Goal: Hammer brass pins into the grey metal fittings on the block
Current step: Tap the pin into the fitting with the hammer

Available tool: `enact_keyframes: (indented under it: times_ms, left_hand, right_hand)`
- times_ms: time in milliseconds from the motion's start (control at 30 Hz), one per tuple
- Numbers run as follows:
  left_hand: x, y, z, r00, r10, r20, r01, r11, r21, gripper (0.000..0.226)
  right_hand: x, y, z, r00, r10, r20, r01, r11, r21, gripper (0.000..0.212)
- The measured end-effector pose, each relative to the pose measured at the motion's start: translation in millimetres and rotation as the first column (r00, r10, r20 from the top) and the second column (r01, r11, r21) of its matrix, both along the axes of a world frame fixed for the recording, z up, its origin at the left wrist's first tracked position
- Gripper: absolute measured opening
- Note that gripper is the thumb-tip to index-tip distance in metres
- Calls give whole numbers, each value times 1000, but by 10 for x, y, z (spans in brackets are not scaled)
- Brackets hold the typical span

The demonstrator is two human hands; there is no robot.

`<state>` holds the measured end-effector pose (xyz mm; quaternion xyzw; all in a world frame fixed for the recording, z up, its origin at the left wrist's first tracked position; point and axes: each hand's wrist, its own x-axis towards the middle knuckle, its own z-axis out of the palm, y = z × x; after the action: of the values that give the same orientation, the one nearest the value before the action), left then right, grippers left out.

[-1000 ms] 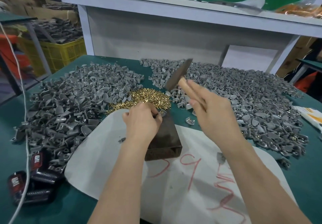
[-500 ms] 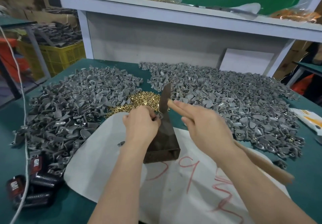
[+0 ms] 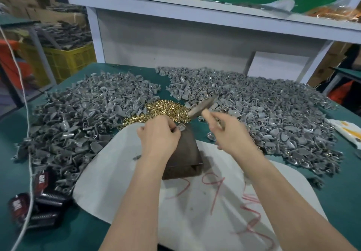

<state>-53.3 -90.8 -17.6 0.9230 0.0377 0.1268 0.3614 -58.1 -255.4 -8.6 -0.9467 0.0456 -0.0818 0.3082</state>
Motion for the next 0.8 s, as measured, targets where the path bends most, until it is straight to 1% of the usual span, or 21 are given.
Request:
enact_keyframes:
  times_ms: [33, 100, 167, 267, 333, 367, 400, 433, 467, 533, 567, 600, 633, 667, 700, 733, 767, 800]
  left_hand:
    - [3, -1, -2, 1000, 0, 2, 0, 1000, 1, 17]
    - [21, 2, -7, 1000, -3, 3, 3, 1000, 1, 16]
    - [33, -1, -17, 1000, 4, 12, -4, 1000, 6, 12]
    - [46, -4, -34, 1000, 9, 13, -9, 1000, 18, 11]
    - [48, -11, -38, 1000, 0, 19, 0, 1000, 3, 11]
    - [48, -16, -34, 1000, -7, 22, 8, 1000, -13, 11]
    - [45, -23, -28, 999, -19, 29, 20, 999, -32, 12]
    - [43, -34, -21, 998, -35, 44, 37, 998, -52, 12]
    - [47, -43, -15, 997, -56, 60, 60, 996, -70, 12]
    - [49, -49, -9, 991, -93, 94, 105, 986, -131, 13]
    - [50, -47, -3, 989, -85, 121, 106, 978, -181, 15]
    - [49, -42, 6, 987, -50, 153, 87, 966, -245, 18]
    - [45, -26, 25, 982, 9, 186, 53, 944, -326, 20]
    - [38, -4, 51, 973, 85, 215, 16, 905, -425, 21]
    - [28, 22, 86, 959, 163, 231, -15, 844, -536, 18]
    - [21, 46, 117, 942, 237, 236, -31, 764, -645, 16]
    - [20, 77, 136, 923, 306, 233, -38, 675, -737, 18]
    - [24, 109, 150, 903, 370, 218, -48, 591, -805, 20]
  right_hand:
    - [29, 7, -73, 997, -15, -69, 12, 999, -46, 30]
    - [66, 37, -201, 991, -65, -119, 49, 990, -130, 28]
    - [63, 75, -284, 989, -118, -90, 97, 974, -205, 27]
    - [87, 113, -308, 987, -145, -65, 112, 925, -362, 28]
    - [106, 103, -258, 990, -131, -51, 100, 913, -396, 31]
    - [112, 104, -216, 995, -100, -10, 90, 932, -352, 32]
    - [110, 115, -165, 997, -53, 53, 65, 961, -268, 32]
    - [111, 140, -101, 993, 14, 118, 7, 985, -171, 32]
    - [126, 185, -36, 985, 97, 143, -86, 993, -83, 32]
    - [167, 281, 72, 959, 270, 81, -273, 962, 24, 25]
    - [215, 298, 117, 952, 295, 79, -300, 953, 50, 17]
    - [289, 283, 171, 960, 246, 137, -258, 962, 83, 13]
    - [396, 239, 238, 968, 123, 218, -155, 979, 133, 14]
    - [512, 184, 318, 962, -37, 272, -18, 980, 197, 23]
    - [627, 133, 380, 942, -186, 279, 118, 962, 245, 38]
    - [718, 121, 416, 935, -279, 219, 232, 948, 220, 54]
    - [772, 178, 436, 942, -303, 145, 287, 950, 121, 67]
    - [785, 303, 426, 959, -259, 113, 259, 966, 14, 73]
